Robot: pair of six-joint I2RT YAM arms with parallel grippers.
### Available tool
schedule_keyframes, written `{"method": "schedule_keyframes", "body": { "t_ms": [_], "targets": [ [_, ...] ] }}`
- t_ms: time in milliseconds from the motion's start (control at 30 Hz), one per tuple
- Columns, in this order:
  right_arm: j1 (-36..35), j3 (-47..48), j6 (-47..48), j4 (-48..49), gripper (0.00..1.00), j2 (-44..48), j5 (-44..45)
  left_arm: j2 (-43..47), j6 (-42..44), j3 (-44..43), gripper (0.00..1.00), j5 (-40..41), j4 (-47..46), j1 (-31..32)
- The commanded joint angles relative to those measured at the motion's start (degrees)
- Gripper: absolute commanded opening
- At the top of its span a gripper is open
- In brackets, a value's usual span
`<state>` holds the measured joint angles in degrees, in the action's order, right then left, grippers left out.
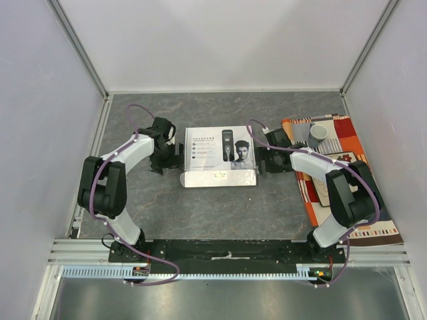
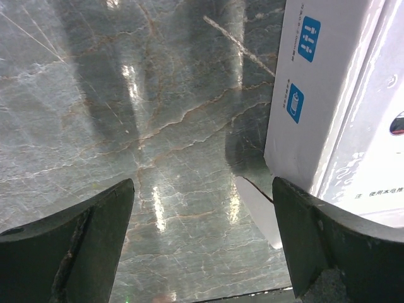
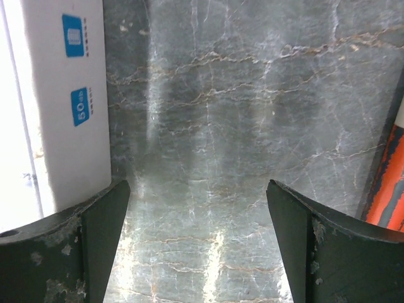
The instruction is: Sort the hair-cutting tools
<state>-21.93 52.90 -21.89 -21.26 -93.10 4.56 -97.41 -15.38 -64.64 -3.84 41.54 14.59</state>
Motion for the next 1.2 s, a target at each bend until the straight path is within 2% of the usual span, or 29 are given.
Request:
{"method": "schedule_keyframes", "body": {
  "t_ms": [0,533,767,900,1000,1167],
  "targets": [
    [-0.7,0.7,-0.3,-1.6,0.98,-0.2,-2.7,0.5,-1.0,0.5,0.96,-4.7,1.4,0.1],
    [-1.1,0.5,-1.1,-2.5,0.98,0.8,-10.2,1.6,-1.4,1.7,0.96,-12.4,1.1,0.0],
    [-1.3,1.6,-0.9,-3.4,0.98,1.3,-9.0,0.8,-1.8,2.0,0.96,-14.1,0.3,0.1],
    [-1.3,2.6,-0.4,-3.4,0.98,1.3,-4.9,0.3,-2.4,2.0,0.95,-14.2,-0.5,0.1],
    [-1.3,3.1,0.4,-2.1,0.98,1.0,-1.0,0.1,-2.3,2.0,0.95,-12.6,-0.6,0.0],
    [-1.3,1.9,0.6,3.7,0.98,2.8,-0.1,0.3,-1.7,2.3,0.95,-11.1,-0.5,-0.1]
  ]
}}
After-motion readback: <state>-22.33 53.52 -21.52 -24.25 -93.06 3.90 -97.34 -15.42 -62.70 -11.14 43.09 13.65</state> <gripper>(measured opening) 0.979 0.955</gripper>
